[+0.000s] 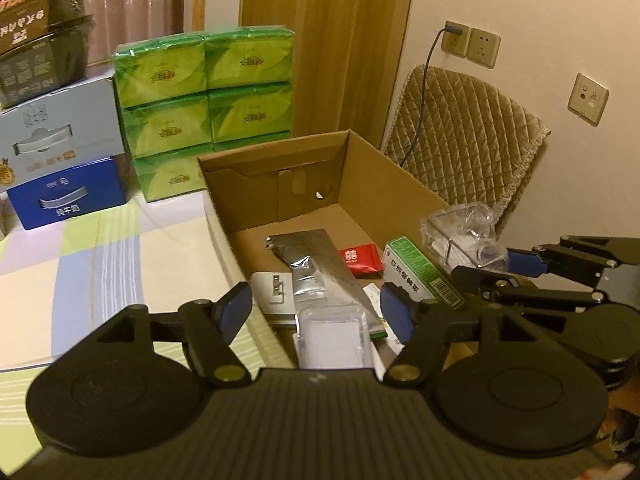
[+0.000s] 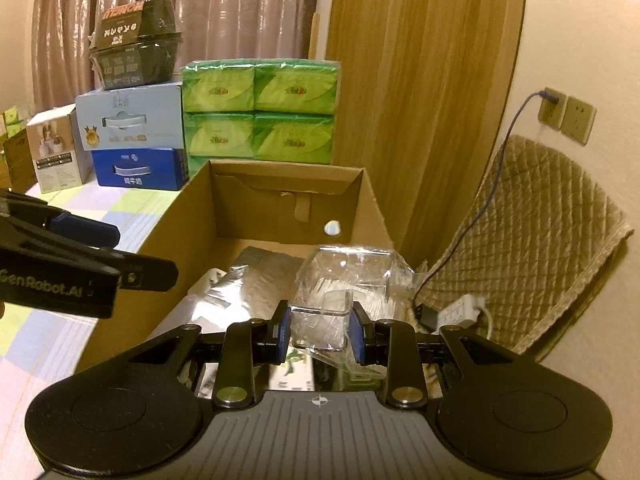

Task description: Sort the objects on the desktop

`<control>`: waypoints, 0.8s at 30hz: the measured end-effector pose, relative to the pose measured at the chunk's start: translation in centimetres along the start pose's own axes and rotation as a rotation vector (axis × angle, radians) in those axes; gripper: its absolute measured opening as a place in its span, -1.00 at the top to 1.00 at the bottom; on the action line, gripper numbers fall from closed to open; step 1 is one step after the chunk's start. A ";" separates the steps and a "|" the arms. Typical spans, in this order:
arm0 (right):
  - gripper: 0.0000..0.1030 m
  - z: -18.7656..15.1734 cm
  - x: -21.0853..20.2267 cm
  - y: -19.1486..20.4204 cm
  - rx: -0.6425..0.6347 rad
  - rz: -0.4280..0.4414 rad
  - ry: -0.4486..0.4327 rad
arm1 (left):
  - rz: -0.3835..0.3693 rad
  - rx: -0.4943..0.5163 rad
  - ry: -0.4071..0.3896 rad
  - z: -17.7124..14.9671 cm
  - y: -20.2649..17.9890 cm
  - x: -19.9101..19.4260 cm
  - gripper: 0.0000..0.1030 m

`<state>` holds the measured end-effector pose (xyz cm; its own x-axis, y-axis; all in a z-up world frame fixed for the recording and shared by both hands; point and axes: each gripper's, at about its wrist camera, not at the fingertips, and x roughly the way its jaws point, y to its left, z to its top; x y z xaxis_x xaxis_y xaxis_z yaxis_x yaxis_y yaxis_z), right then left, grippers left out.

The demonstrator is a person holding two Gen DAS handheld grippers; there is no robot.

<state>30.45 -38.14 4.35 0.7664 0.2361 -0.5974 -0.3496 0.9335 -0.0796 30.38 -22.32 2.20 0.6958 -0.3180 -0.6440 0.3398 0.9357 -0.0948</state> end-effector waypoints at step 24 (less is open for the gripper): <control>-0.97 -0.6 -6.0 0.5 0.140 0.021 0.031 | 0.075 -0.152 -0.071 -5.8 2.3 -8.6 -0.98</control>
<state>25.34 -39.30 7.44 0.7421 0.2491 -0.6223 -0.2851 0.9575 0.0433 21.46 -16.57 3.09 0.7603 -0.2511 -0.5991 0.1891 0.9679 -0.1656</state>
